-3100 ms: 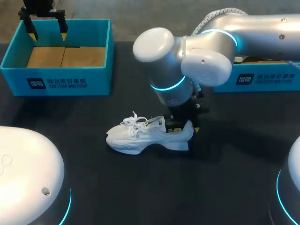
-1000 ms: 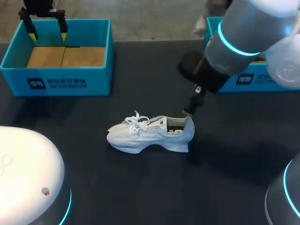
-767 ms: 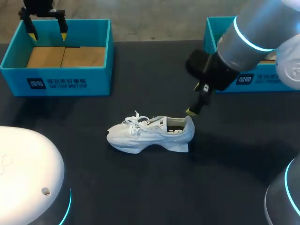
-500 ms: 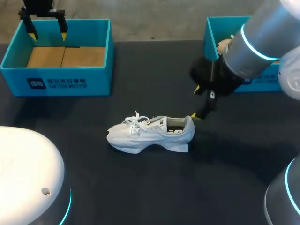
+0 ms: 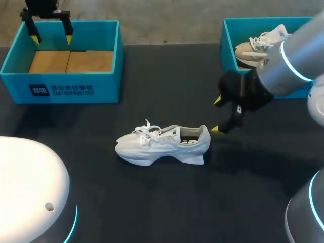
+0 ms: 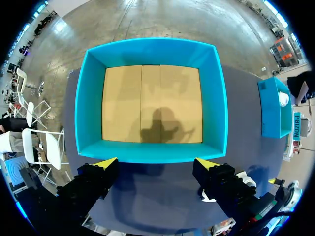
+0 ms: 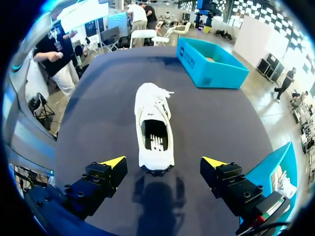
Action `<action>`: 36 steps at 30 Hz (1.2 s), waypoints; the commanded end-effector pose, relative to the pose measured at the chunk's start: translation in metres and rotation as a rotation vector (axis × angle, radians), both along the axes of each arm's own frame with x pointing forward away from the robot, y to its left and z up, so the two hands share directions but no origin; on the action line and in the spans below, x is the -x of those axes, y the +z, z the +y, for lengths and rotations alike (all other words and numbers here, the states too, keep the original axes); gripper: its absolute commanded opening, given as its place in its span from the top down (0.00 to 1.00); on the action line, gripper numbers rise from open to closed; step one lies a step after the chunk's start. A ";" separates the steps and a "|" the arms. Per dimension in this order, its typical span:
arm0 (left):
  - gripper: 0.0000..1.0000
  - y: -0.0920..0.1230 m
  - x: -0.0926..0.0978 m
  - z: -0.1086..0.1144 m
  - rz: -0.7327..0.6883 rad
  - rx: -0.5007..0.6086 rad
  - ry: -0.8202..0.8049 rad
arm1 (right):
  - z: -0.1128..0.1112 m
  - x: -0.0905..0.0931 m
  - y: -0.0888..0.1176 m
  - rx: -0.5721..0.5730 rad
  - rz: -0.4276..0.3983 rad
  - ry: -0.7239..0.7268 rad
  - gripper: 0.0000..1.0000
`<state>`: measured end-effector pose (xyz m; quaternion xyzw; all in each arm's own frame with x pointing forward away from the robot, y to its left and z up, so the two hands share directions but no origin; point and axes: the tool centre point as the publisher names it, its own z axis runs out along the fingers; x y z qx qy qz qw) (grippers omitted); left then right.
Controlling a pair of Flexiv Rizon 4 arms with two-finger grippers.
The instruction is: Take the shoe out of the shoebox, open the shoe tongue, remove and reinsert the insole, then place the shoe into the shoebox
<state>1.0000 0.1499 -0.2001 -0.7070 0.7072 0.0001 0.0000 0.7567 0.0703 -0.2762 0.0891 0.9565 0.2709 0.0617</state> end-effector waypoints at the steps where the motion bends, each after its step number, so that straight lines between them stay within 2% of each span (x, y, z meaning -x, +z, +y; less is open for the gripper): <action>1: 0.00 0.000 0.000 0.000 0.000 0.000 0.000 | -0.001 0.001 -0.001 -0.006 -0.003 0.000 0.00; 17: 0.00 0.000 0.000 0.000 0.000 0.000 0.000 | -0.001 0.001 -0.001 -0.006 -0.003 0.000 0.00; 22: 0.00 0.000 0.000 0.000 0.000 0.000 0.000 | -0.007 0.002 -0.008 -0.083 0.003 -0.041 0.00; 36: 0.00 0.000 0.000 0.000 0.000 0.000 0.000 | -0.003 0.004 -0.052 -0.214 -0.047 -0.018 0.00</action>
